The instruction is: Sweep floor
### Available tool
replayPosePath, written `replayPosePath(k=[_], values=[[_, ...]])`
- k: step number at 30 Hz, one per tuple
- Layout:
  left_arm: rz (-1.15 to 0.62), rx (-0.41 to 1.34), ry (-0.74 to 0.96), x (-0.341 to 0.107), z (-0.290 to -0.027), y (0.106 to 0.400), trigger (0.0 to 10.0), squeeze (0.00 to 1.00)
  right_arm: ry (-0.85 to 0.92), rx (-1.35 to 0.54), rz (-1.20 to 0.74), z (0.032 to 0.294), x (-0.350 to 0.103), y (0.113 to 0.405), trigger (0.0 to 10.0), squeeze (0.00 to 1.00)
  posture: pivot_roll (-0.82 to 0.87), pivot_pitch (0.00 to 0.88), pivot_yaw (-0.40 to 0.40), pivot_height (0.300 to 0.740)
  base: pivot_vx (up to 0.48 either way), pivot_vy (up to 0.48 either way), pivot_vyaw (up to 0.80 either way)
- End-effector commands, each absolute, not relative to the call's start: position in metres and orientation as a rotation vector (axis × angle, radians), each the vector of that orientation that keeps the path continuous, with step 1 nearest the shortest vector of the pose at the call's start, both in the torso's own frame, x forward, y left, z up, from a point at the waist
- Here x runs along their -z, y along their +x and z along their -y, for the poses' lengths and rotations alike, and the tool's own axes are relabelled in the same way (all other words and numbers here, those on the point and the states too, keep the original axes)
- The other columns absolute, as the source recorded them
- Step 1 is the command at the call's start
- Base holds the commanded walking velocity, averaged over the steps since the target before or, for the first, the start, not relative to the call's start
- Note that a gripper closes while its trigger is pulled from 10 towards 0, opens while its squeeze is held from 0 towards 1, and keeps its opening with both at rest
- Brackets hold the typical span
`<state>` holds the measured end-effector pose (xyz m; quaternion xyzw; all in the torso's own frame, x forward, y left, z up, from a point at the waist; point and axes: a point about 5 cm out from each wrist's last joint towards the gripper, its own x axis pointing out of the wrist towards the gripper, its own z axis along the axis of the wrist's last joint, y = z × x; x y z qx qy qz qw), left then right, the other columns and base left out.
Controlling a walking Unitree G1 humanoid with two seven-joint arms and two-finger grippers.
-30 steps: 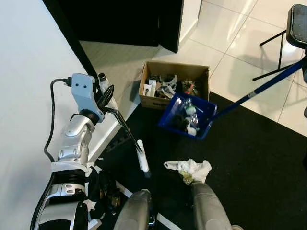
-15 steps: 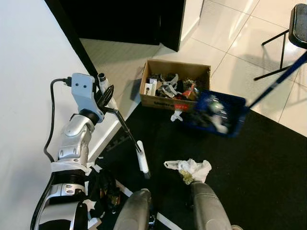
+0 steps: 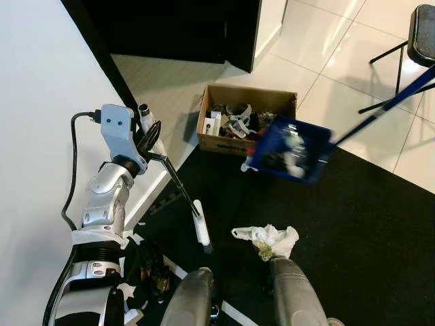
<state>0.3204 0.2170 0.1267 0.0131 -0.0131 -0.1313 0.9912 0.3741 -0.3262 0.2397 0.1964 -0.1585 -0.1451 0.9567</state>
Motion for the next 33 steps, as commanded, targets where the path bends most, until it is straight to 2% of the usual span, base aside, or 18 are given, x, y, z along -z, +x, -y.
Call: replayPosePath(k=[1,9,14,18,20,22,23,27,33], values=[[0.036,0.25,0.022,-0.128,-0.222,0.32,10.0,0.0,0.526,0.289,0.357,0.328,-0.233,0.372,10.0,0.0,0.09,0.142,0.011,0.74,0.0,0.0,0.0],[0.011,0.258,0.013,-0.12,-0.217,0.319,10.0,0.0,0.572,0.299,0.332,0.325,-0.198,0.363,10.0,0.0,0.08,0.091,0.023,0.74,0.0,0.0,0.0],[-0.042,0.244,0.035,-0.105,-0.217,0.314,10.0,0.0,0.444,0.269,0.255,0.314,-0.171,0.357,10.0,0.0,0.06,0.047,0.017,0.74,0.0,0.0,0.0],[-0.065,0.221,0.048,-0.098,-0.219,0.313,10.0,0.0,0.433,0.249,0.228,0.307,-0.159,0.355,10.0,0.0,0.03,0.006,0.024,0.74,0.0,0.0,0.0],[-0.074,0.193,0.051,-0.095,-0.221,0.314,10.0,0.0,0.428,0.232,0.226,0.302,-0.155,0.354,10.0,0.0,0.03,0.035,0.016,0.74,0.0,0.0,0.0],[-0.074,0.193,0.051,-0.095,-0.221,0.314,10.0,0.0,0.428,0.232,0.226,0.302,-0.155,0.354,10.0,0.0,0.03,0.035,0.016,0.74,0.0,0.0,0.0],[-0.078,0.167,0.039,-0.094,-0.222,0.316,10.0,0.0,0.405,0.209,0.22,0.296,-0.152,0.354,10.0,0.0,0.02,0.008,0.025,0.74,0.0,0.0,0.0],[-0.069,0.099,-0.025,-0.093,-0.224,0.324,10.0,0.0,0.339,0.114,0.17,0.279,-0.142,0.356,10.0,0.0,0.01,0.008,0.019,0.74,0.0,0.0,0.0],[-0.061,0.097,0.014,-0.091,-0.222,0.326,10.0,0.0,0.277,0.042,0.121,0.265,-0.135,0.357,10.0,0.0,-0.01,0.01,0.011,0.74,0.0,0.0,0.0]])
